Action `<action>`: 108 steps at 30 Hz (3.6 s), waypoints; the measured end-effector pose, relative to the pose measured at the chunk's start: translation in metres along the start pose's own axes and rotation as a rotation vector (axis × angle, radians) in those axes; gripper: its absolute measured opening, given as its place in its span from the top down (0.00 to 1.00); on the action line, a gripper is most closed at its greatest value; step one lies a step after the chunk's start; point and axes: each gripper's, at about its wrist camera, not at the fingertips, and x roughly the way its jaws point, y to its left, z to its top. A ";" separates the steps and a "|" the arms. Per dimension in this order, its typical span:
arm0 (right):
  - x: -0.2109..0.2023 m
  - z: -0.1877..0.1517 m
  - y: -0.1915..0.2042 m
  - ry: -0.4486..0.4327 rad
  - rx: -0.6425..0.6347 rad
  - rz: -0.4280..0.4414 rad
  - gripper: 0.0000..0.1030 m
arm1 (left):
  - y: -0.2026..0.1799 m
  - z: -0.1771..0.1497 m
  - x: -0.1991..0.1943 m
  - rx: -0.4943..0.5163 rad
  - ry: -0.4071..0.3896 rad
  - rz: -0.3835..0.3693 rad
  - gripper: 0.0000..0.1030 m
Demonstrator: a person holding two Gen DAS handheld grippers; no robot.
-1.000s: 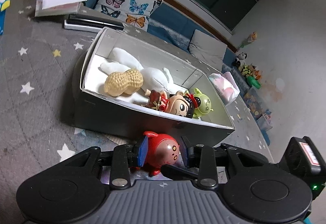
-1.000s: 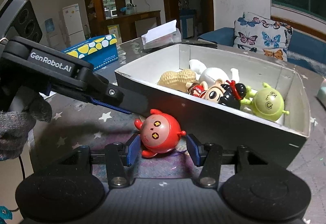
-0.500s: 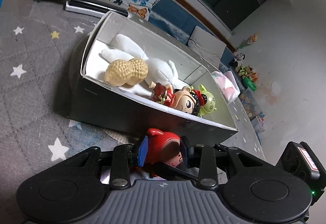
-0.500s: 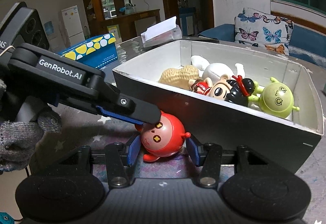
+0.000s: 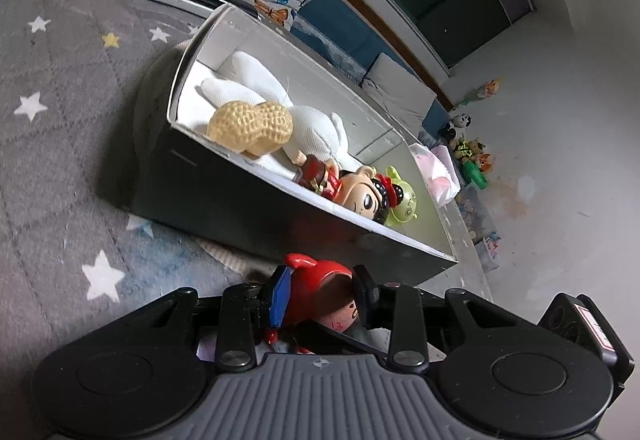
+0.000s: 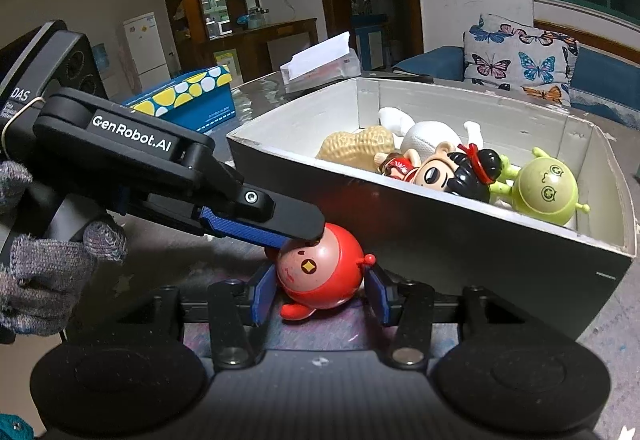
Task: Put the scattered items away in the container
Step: 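Grasp the red round figure with both tools and lift it, then lower the red figure into the box and open both tools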
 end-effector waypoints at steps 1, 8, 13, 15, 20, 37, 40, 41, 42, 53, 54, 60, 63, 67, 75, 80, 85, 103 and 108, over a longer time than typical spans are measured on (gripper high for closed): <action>-0.001 0.000 0.001 -0.001 -0.002 0.001 0.53 | -0.001 -0.001 -0.001 0.001 -0.002 -0.001 0.65; -0.018 0.007 0.004 -0.036 -0.015 0.013 0.53 | -0.019 -0.001 -0.017 0.038 -0.038 -0.003 0.65; -0.031 0.022 0.002 -0.084 -0.034 0.003 0.53 | -0.037 0.012 -0.026 0.082 -0.083 -0.015 0.65; -0.035 0.031 -0.001 -0.103 -0.038 -0.001 0.53 | -0.042 0.021 -0.026 0.093 -0.097 -0.023 0.65; -0.036 0.055 -0.013 -0.140 -0.048 -0.024 0.53 | -0.057 0.043 -0.017 0.131 -0.128 -0.029 0.65; 0.010 0.100 -0.086 -0.118 0.022 -0.085 0.53 | -0.056 0.106 0.054 0.136 -0.109 -0.027 0.64; 0.018 0.097 -0.094 -0.097 0.037 -0.086 0.53 | -0.052 0.108 0.065 0.131 -0.095 -0.021 0.64; 0.020 0.097 -0.096 -0.092 0.040 -0.086 0.53 | -0.051 0.108 0.067 0.131 -0.093 -0.020 0.64; 0.022 0.096 -0.098 -0.088 0.043 -0.086 0.53 | -0.050 0.108 0.069 0.128 -0.090 -0.019 0.64; 0.038 0.091 -0.102 -0.036 0.054 -0.094 0.52 | -0.041 0.107 0.081 0.119 -0.070 -0.001 0.64; 0.037 0.091 -0.102 -0.035 0.054 -0.093 0.52 | -0.042 0.107 0.081 0.121 -0.069 0.000 0.64; 0.033 0.090 -0.101 -0.043 0.063 -0.095 0.52 | -0.042 0.106 0.079 0.120 -0.067 0.003 0.63; 0.030 0.089 -0.101 -0.050 0.070 -0.100 0.52 | -0.043 0.107 0.078 0.120 -0.062 0.009 0.63; 0.029 0.090 -0.102 -0.057 0.073 -0.099 0.52 | -0.042 0.108 0.077 0.116 -0.066 0.017 0.64; 0.030 0.092 -0.099 -0.062 0.071 -0.091 0.51 | -0.044 0.108 0.076 0.122 -0.060 0.020 0.64; 0.028 0.090 -0.097 -0.059 0.069 -0.064 0.51 | -0.046 0.106 0.072 0.135 -0.060 0.034 0.64; 0.029 0.090 -0.092 -0.062 0.056 -0.048 0.51 | -0.047 0.103 0.068 0.160 -0.062 0.054 0.64; 0.014 0.086 -0.086 -0.080 0.044 -0.089 0.40 | -0.045 0.096 0.055 0.134 -0.068 0.070 0.64; 0.005 0.084 -0.080 -0.090 0.034 -0.094 0.39 | -0.052 0.089 0.046 0.157 -0.085 0.080 0.64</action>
